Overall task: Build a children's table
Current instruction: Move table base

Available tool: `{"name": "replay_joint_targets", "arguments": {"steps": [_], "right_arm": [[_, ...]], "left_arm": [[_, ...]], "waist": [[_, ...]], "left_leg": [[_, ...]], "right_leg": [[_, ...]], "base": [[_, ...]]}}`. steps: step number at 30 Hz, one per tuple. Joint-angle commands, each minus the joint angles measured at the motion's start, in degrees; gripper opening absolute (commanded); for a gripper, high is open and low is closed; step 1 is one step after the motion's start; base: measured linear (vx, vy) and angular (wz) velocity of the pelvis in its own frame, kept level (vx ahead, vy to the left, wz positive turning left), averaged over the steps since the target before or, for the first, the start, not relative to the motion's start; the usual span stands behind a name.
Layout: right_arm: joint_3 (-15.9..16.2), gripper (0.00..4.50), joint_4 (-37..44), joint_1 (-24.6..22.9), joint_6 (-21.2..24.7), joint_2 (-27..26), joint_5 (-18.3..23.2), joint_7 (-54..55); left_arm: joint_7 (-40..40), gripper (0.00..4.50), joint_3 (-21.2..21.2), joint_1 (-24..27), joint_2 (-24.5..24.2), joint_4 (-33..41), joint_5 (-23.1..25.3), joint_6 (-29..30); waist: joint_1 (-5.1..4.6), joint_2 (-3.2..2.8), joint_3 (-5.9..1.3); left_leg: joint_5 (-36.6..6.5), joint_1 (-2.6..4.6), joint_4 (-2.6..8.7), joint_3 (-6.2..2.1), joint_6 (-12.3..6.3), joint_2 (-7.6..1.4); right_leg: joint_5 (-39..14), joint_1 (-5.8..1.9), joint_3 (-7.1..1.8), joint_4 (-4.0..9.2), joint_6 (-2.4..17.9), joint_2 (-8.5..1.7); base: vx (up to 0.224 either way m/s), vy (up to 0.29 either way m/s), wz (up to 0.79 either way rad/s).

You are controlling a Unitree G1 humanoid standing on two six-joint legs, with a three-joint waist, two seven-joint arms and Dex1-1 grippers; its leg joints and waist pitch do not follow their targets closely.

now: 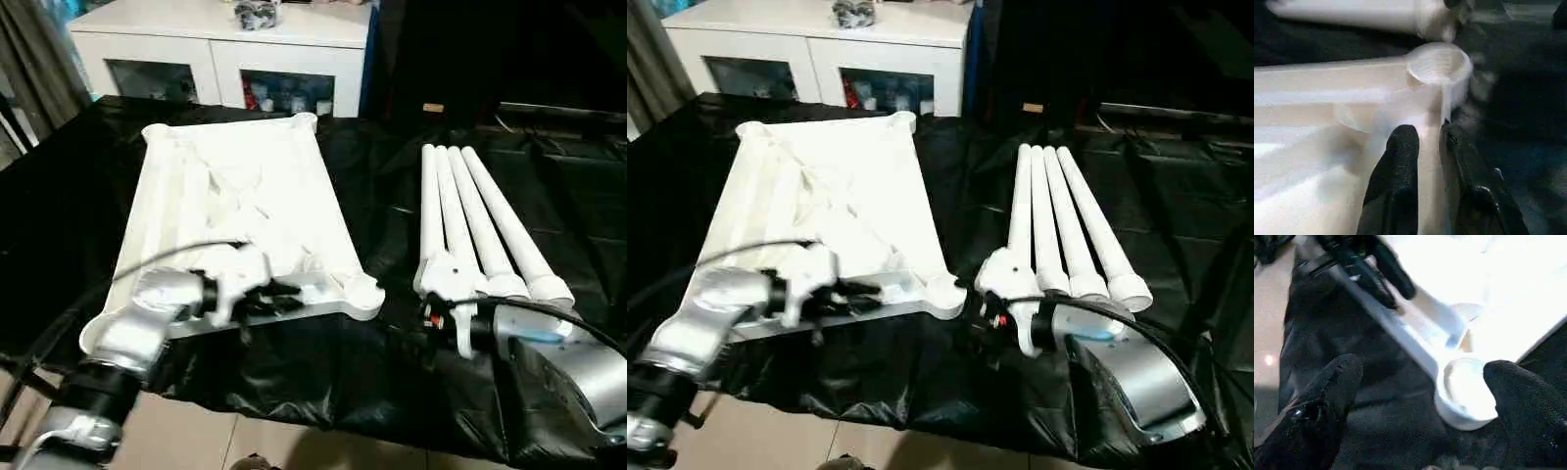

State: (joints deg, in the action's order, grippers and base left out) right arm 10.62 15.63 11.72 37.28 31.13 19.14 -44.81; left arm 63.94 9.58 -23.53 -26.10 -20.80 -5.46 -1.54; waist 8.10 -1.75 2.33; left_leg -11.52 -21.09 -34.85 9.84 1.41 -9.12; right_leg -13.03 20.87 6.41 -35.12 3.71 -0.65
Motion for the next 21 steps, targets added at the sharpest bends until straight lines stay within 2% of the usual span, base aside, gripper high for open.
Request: {"name": "replay_joint_targets", "arguments": {"steps": [1, 3, 4, 5, 6, 7, 8, 9, 10, 11, 12, 13, 15, 16, 17, 18, 20, 21], "right_arm": [[-2.83, 4.50, -0.56, 2.08, 4.50, -1.36, 1.24, 4.05], [-3.14, 4.50, -1.14, 2.63, 5.10, -2.01, 0.97, 5.17], [-5.15, 4.50, -4.67, 6.10, 6.61, -4.95, -0.43, 10.22], [-5.55, 4.50, -5.75, 7.14, 6.89, -6.07, -1.06, 11.90], [-6.51, 4.50, -8.03, 9.14, 7.50, -7.86, -1.89, 14.88], [-6.51, 4.50, -8.03, 9.14, 7.50, -7.86, -1.89, 14.88], [-7.85, 4.50, -11.50, 11.83, 8.41, -10.34, -2.55, 18.65], [-9.22, 4.50, -15.50, 14.28, 8.67, -12.26, -3.13, 21.96], [-9.49, 4.50, -19.51, 16.28, 8.48, -12.91, -4.64, 24.55], [-9.54, 4.50, -19.80, 16.42, 8.35, -12.99, -4.71, 24.78], [-10.77, 4.50, -25.80, 19.39, 5.79, -14.40, -5.45, 28.67], [-11.51, 4.50, -28.51, 20.81, 4.78, -15.12, -5.56, 30.34], [-11.51, 4.50, -28.51, 20.81, 4.78, -15.12, -5.56, 30.34], [-12.48, 4.50, -33.00, 23.14, 3.27, -16.01, -5.90, 32.90], [-13.38, 4.50, -38.20, 25.92, 1.83, -17.04, -6.59, 35.72], [-13.60, 4.50, -40.73, 27.28, 0.99, -17.57, -7.32, 36.78], [-14.65, 4.50, -46.25, 30.07, -0.90, -18.86, -8.25, 38.98], [-14.65, 4.50, -46.25, 30.07, -0.90, -18.86, -8.25, 38.98]], "left_arm": [[-2.33, 0.89, -3.22, -0.57, -1.06, 2.90, -2.04, 0.92], [-2.82, 0.89, -3.75, -0.58, -1.25, 3.43, -2.31, 1.60], [-6.24, 1.09, -4.89, -1.30, -1.46, 5.42, -1.47, 5.57], [-7.32, 1.25, -5.17, -1.42, -1.69, 5.73, -0.91, 6.49], [-8.75, 1.25, -5.73, -1.44, -1.28, 6.83, -0.93, 7.87], [-8.75, 1.28, -5.73, -1.44, -1.28, 6.83, -0.93, 7.87], [-9.22, 1.38, -6.00, -0.86, -0.82, 8.88, -1.80, 9.45], [-9.66, 1.38, -5.80, -0.13, -0.12, 11.09, -2.28, 10.69], [-9.68, 1.52, -5.19, 0.70, 0.61, 13.23, -2.73, 11.77], [-9.67, 1.62, -5.16, 0.75, 0.63, 13.32, -2.77, 11.80], [-9.24, 1.66, -4.53, 1.55, 0.99, 15.56, -3.95, 13.25], [-9.16, 1.72, -4.27, 1.92, 1.11, 16.88, -4.65, 14.39], [-9.16, 1.81, -4.27, 1.92, 1.11, 16.88, -4.65, 14.39], [-9.18, 1.99, -3.86, 2.19, 1.22, 18.39, -5.14, 15.66], [-9.21, 1.99, -3.51, 2.37, 1.17, 19.92, -5.88, 17.06], [-9.46, 2.14, -3.49, 2.42, 1.11, 20.57, -6.05, 17.79], [-8.75, 2.25, -3.40, 2.76, 0.88, 22.55, -6.93, 19.40], [-8.75, 2.35, -3.40, 2.76, 0.88, 22.55, -6.93, 19.40]], "waist": [[-0.16, 0.46, -3.33], [-0.22, 0.59, -3.29], [-0.28, 0.94, -3.28], [-0.39, 0.82, -3.25], [-0.41, 1.09, -3.17], [-0.44, 0.88, -3.06], [-0.37, 1.01, -3.12], [-0.51, 1.14, -3.23], [-0.58, 1.08, -3.19], [-0.47, 1.05, -3.18], [-0.31, 1.29, -3.16], [-0.40, 1.24, -3.20], [-0.22, 1.21, -3.31], [-0.41, 1.56, -3.30], [-0.38, 1.49, -3.48], [-0.42, 1.43, -3.46], [-0.58, 1.70, -3.32], [-0.58, 1.70, -3.32]], "left_leg": [[-3.95, 0.80, 3.75, -2.63, -4.28, -5.99], [-3.91, 0.85, 3.75, -2.53, -3.76, -5.87], [-3.82, 0.98, 3.78, -2.40, -3.45, -5.76], [-3.85, 0.98, 3.79, -2.38, -3.06, -5.71], [-4.13, 0.99, 3.76, -2.22, -2.64, -5.45], [-4.07, 0.98, 3.85, -2.22, -2.02, -5.42], [-3.96, 1.16, 3.92, -2.23, -1.86, -5.63], [-3.74, 1.24, 3.99, -2.38, -1.25, -5.87], [-3.65, 1.14, 3.98, -2.30, -0.73, -5.78], [-3.33, 1.12, 3.94, -2.18, -0.75, -5.65], [-3.10, 1.19, 3.90, -1.95, -0.68, -5.61], [-2.98, 1.11, 3.92, -1.81, -0.48, -5.42], [-2.53, 1.18, 3.86, -1.73, -0.47, -5.54], [-2.06, 1.01, 4.01, -1.83, -0.52, -5.57], [-2.00, 1.05, 3.96, -1.83, -0.34, -5.65], [-1.78, 0.96, 3.92, -1.77, -0.23, -5.58], [-1.70, 0.91, 3.88, -1.57, 0.05, -5.45], [-1.70, 0.91, 3.88, -1.57, 0.05, -5.45]], "right_leg": [[-8.35, -2.43, -5.05, 4.67, 3.42, -9.58], [-8.60, -2.38, -5.09, 4.67, 3.45, -9.57], [-8.67, -2.22, -5.11, 4.55, 3.87, -9.51], [-9.01, -2.16, -5.10, 4.46, 4.22, -9.56], [-10.74, -2.18, -5.06, 4.78, 4.08, -9.56], [-11.80, -2.11, -5.10, 4.87, 4.03, -9.54], [-11.78, -2.05, -5.18, 4.82, 3.84, -9.60], [-11.04, -2.02, -5.22, 4.43, 4.56, -9.79], [-10.99, -2.12, -5.17, 4.50, 5.02, -9.87], [-10.56, -2.11, -5.17, 4.61, 5.09, -9.82], [-9.52, -1.96, -5.32, 4.41, 4.88, -9.72], [-8.71, -1.99, -5.26, 4.24, 5.21, -9.67], [-6.85, -1.98, -5.26, 4.06, 4.97, -9.58], [-5.69, -2.13, -5.18, 3.67, 5.37, -9.66], [-5.30, -2.22, -5.16, 3.53, 5.65, -9.88], [-5.16, -2.15, -5.14, 3.53, 5.88, -9.92], [-4.06, -2.17, -5.25, 3.39, 5.95, -9.78], [-4.06, -2.17, -5.25, 3.39, 5.95, -9.78]], "base": [[0.000, 0.000, 0.00], [0.000, 0.000, 0.00], [0.000, 0.000, 0.00], [0.000, 0.000, 0.00], [0.000, 0.000, 0.00], [0.000, 0.000, 0.00], [0.000, 0.000, 0.00], [0.000, 0.000, 0.00], [0.000, 0.000, 0.00], [0.000, 0.000, 0.00], [0.000, 0.000, 0.00], [0.000, 0.000, 0.00], [0.000, 0.000, 0.00], [0.000, 0.000, 0.00], [0.000, 0.000, 0.00], [0.000, 0.000, 0.00], [0.000, 0.000, 0.00], [0.000, 0.000, 0.00]]}}
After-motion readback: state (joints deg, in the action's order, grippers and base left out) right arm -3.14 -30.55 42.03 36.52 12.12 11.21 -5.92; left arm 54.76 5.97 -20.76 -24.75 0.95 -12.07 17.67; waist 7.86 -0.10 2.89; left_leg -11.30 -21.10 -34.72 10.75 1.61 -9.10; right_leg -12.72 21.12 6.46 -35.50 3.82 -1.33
